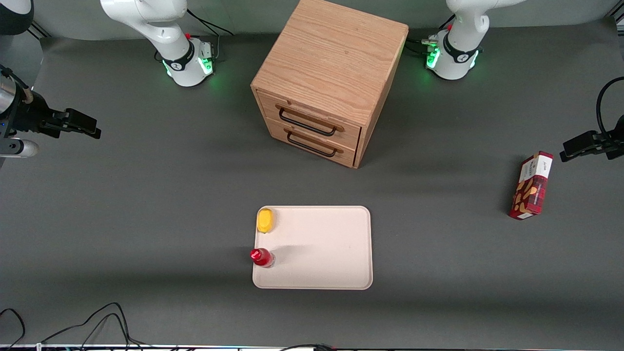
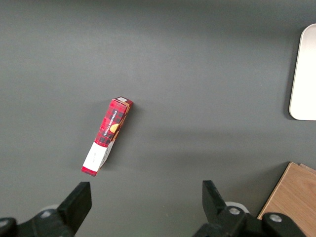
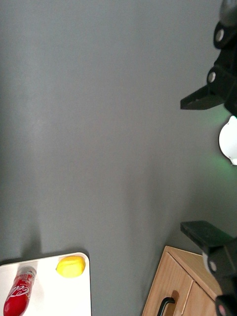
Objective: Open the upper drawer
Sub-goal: 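Move the right gripper toward the upper drawer's black handle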
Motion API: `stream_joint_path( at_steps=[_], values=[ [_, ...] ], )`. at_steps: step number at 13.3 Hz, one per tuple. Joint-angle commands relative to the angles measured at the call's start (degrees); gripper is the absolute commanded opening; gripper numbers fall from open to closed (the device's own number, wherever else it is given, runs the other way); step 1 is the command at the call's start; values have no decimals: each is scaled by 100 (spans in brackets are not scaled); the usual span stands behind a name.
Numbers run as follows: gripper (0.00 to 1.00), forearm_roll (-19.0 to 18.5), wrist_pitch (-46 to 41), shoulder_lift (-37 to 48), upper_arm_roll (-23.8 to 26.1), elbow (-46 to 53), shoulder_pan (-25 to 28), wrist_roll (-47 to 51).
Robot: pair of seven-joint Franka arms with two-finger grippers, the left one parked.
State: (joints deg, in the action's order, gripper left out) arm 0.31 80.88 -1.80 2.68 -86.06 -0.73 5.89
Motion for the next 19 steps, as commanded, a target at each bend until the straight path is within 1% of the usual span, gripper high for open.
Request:
stream_joint_path(
  at_steps=[1, 5, 7, 9, 10, 12, 13, 14, 15, 16, 17, 19],
  values=[
    [100, -22, -107, -40, -40, 143, -6, -115],
    [100, 22, -107, -102, -48, 221, -15, 52],
    [100, 48, -116, -84, -40, 239, 2, -52],
    [100, 240, -116, -93, 39, 423, 72, -114],
    [100, 311, -125, -110, 109, 467, 73, -445],
    [100, 364, -343, -293, 136, 669, 81, -1734],
    [100, 634, -492, -460, 180, 879, 90, -2071],
    [100, 1168, -520, -601, 189, 942, 90, -2100],
    [100, 1878, -529, -690, 189, 951, 99, -2057],
    [100, 2303, -520, -804, 198, 934, 125, -2057],
    [100, 2420, -520, -1014, 250, 951, 238, -2135],
    [100, 2430, -547, -1296, 792, 969, 248, -2354]
  ],
)
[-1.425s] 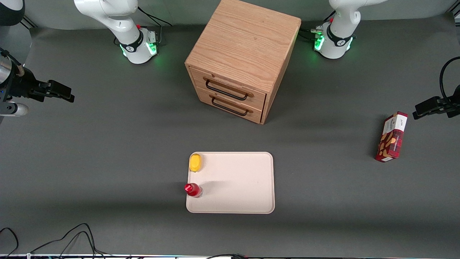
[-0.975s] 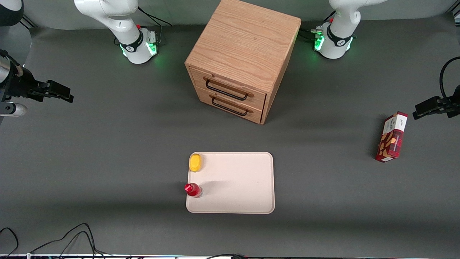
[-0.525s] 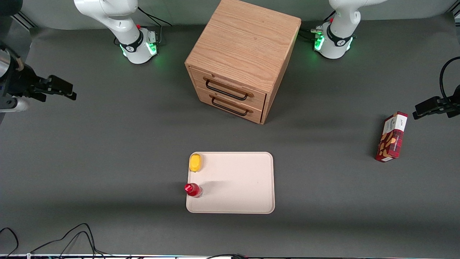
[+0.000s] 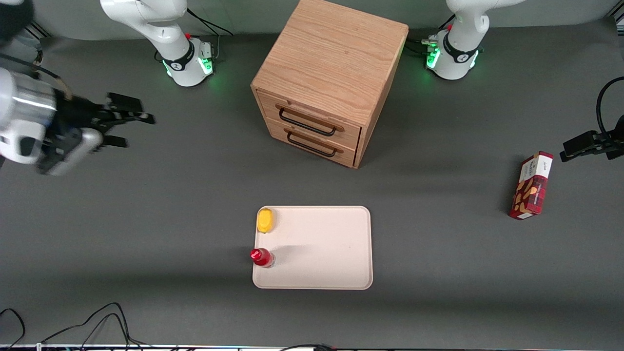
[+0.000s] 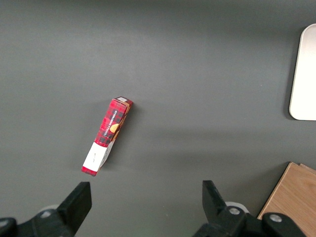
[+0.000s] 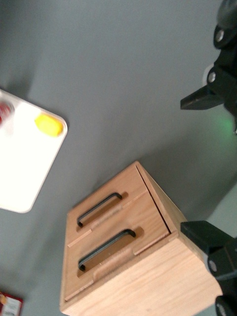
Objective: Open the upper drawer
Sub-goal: 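Move the right gripper toward the upper drawer's black handle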
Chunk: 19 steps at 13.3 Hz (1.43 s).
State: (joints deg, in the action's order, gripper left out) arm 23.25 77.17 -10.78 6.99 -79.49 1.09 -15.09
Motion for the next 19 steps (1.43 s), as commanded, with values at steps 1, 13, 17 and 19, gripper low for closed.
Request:
stream_joint_path(
  at_steps=[1, 13, 17, 19],
  values=[
    [100, 136, -176, -564, 582, 303, 75, -623],
    [100, -215, 1307, -1779, 2070, 5, 532, -733],
    [100, -224, 2019, -1989, 2246, -303, 664, -392],
    [100, -425, 2170, -2138, 2298, -330, 787, -275]
  ],
)
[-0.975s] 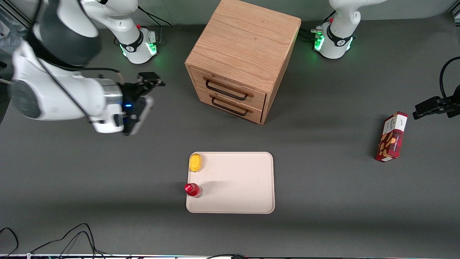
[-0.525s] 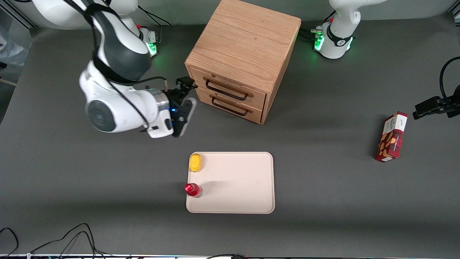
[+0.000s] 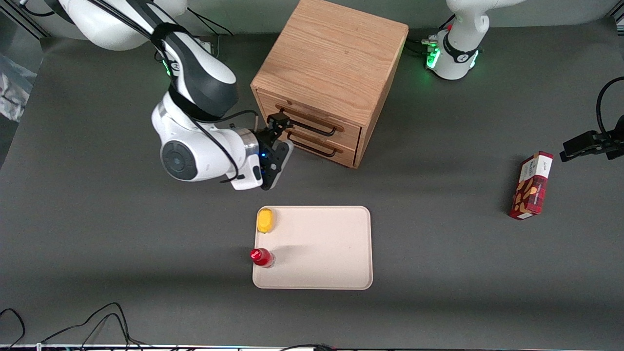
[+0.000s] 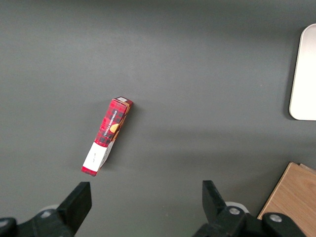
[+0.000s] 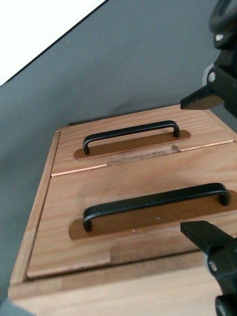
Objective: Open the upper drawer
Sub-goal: 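Hook the right gripper onto the upper drawer's black handle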
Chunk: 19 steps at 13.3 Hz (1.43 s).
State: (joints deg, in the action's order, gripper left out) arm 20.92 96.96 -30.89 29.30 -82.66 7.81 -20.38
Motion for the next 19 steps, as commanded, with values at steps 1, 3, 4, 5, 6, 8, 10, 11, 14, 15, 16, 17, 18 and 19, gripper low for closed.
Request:
stream_joint_path(
  at_steps=[1, 3, 4, 5, 6, 8, 10, 11, 14, 15, 16, 17, 18, 19],
  values=[
    [100, -211, 235, -171, 145, -39, 115, 254],
    [100, -220, 401, -172, 216, -232, 124, 420],
    [100, -211, 420, -172, 295, -285, 115, 430],
    [100, -219, 437, -172, 304, -338, 115, 430],
    [100, -220, 455, -172, 313, -391, 124, 430],
    [100, -220, 586, -146, 392, -540, 115, 430],
    [100, -263, 701, -145, 401, -628, 107, 430],
    [100, -385, 701, -172, 401, -611, 80, 430],
    [100, -562, 710, -391, 383, -410, -7, 386],
    [100, -562, 701, -479, 331, -287, -8, 394],
    [100, -588, 701, -567, 313, -164, -17, 394],
    [100, -711, 701, -663, 304, -32, -17, 394],
    [100, -851, 666, -768, 304, 126, -25, 403],
    [100, -878, 640, -857, 295, 275, -25, 403]
  ],
)
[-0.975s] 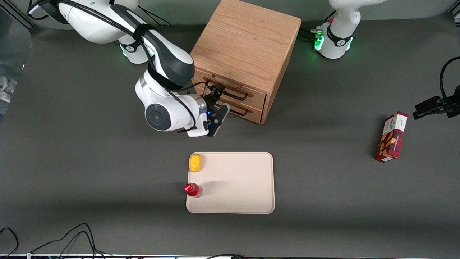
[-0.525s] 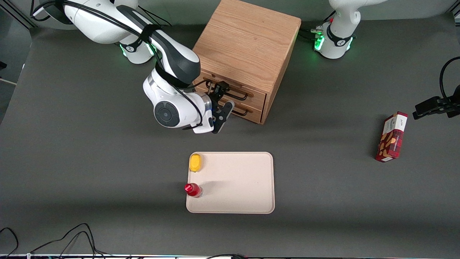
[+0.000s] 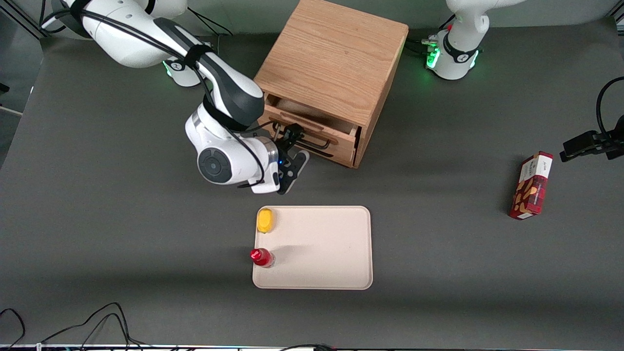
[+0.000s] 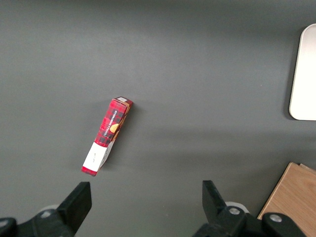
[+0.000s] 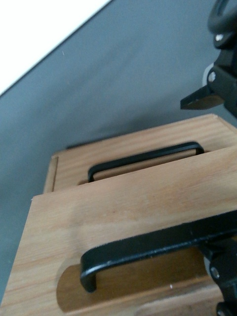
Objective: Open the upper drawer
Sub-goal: 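Pull the upper drawer outward with the right gripper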
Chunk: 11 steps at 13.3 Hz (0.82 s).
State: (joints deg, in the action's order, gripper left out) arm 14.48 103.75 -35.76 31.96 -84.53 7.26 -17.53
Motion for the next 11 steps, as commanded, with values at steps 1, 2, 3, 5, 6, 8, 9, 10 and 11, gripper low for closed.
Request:
stream_joint_path(
  at_steps=[1, 2, 3, 5, 6, 8, 9, 10, 11],
  values=[
    [100, -235, -48, -440, 4, 560, -14, 109],
    [100, -226, -109, -484, -58, 630, -58, 109],
    [100, -217, -162, -554, -110, 753, -67, 109],
    [100, -226, -372, -791, -207, 1200, -59, 101],
    [100, -226, -547, -888, -216, 1403, -67, 101],
    [100, -235, -663, -967, -304, 1632, -67, 92],
    [100, -226, -707, -985, -391, 1720, -67, 92],
    [100, -226, -742, -994, -410, 1791, -67, 83],
    [100, -226, -742, -1003, -410, 1826, -67, 66]
  ],
)
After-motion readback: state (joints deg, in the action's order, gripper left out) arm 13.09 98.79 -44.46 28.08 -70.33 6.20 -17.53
